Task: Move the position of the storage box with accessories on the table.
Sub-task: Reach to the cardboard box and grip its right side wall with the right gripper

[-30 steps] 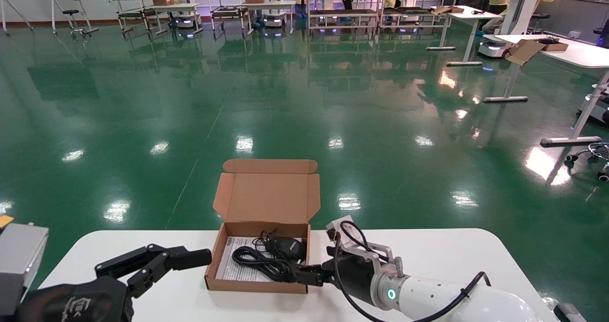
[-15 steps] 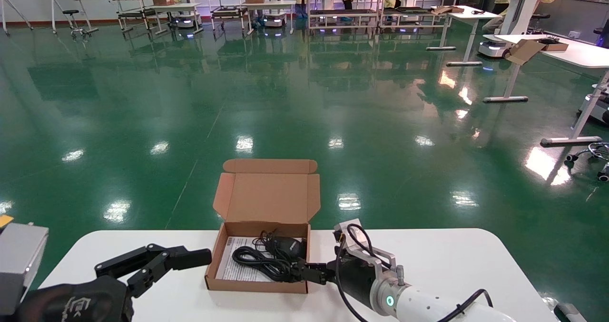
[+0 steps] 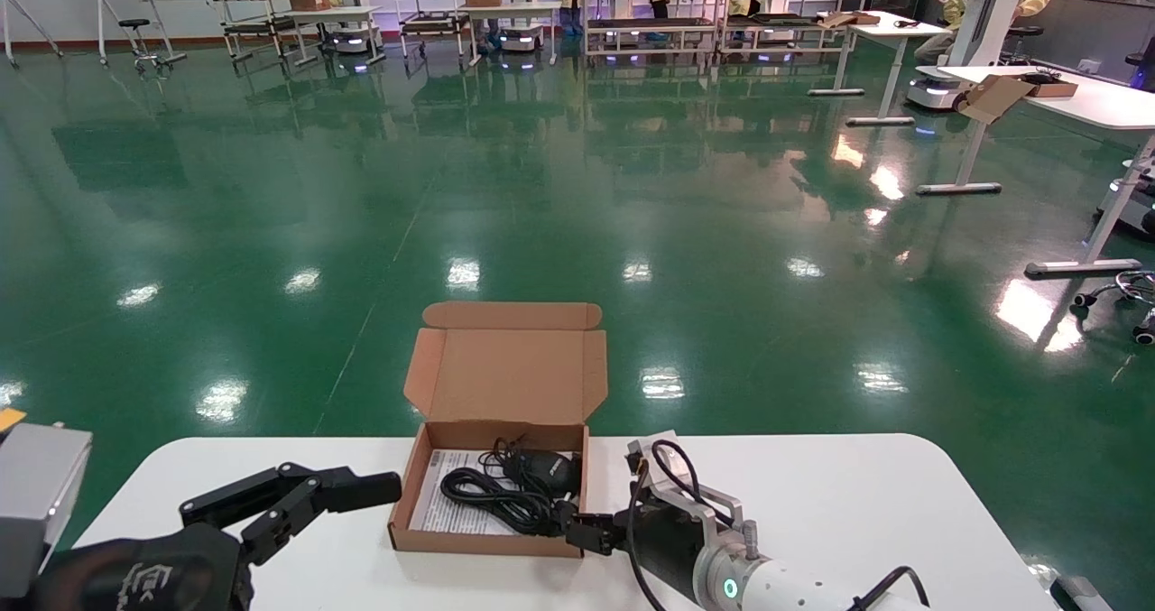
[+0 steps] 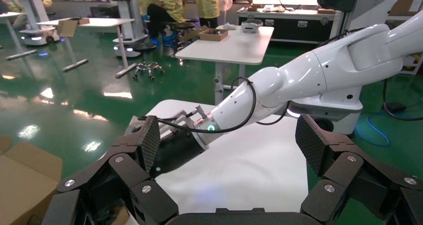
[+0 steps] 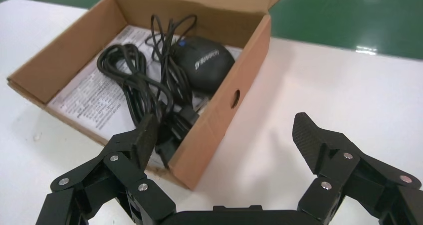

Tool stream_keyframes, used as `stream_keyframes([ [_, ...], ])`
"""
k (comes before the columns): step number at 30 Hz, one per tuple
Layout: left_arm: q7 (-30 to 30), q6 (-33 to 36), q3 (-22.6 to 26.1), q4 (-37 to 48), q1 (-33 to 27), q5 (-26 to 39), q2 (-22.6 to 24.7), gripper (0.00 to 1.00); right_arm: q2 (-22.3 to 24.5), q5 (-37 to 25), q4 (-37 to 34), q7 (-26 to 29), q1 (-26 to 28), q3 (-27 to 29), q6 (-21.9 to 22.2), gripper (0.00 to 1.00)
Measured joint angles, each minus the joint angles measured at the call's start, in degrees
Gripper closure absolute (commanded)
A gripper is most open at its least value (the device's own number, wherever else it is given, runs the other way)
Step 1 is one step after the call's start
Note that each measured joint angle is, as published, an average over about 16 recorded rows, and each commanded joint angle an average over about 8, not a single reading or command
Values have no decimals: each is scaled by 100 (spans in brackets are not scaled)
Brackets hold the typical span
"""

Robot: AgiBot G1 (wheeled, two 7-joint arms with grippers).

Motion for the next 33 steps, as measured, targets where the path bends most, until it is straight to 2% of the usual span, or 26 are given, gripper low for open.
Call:
stream_keyframes([
  [1,0,0,0,0,0,0,0,0,1,35,2,-6,-2,-34,18,1],
  [2,0,0,0,0,0,0,0,0,1,69,4,-14,-3,-67,35,6],
  [8,0,0,0,0,0,0,0,0,4,268,15,-81,-1,-228,128,81],
  [9,0,0,0,0,0,0,0,0,4,301,18,-95,0,-250,142,93],
  [10,0,0,0,0,0,0,0,0,5,334,21,-110,2,-272,156,100],
  [33,0,0,0,0,0,0,0,0,-1,1043,142,-395,-17,-713,436,100],
])
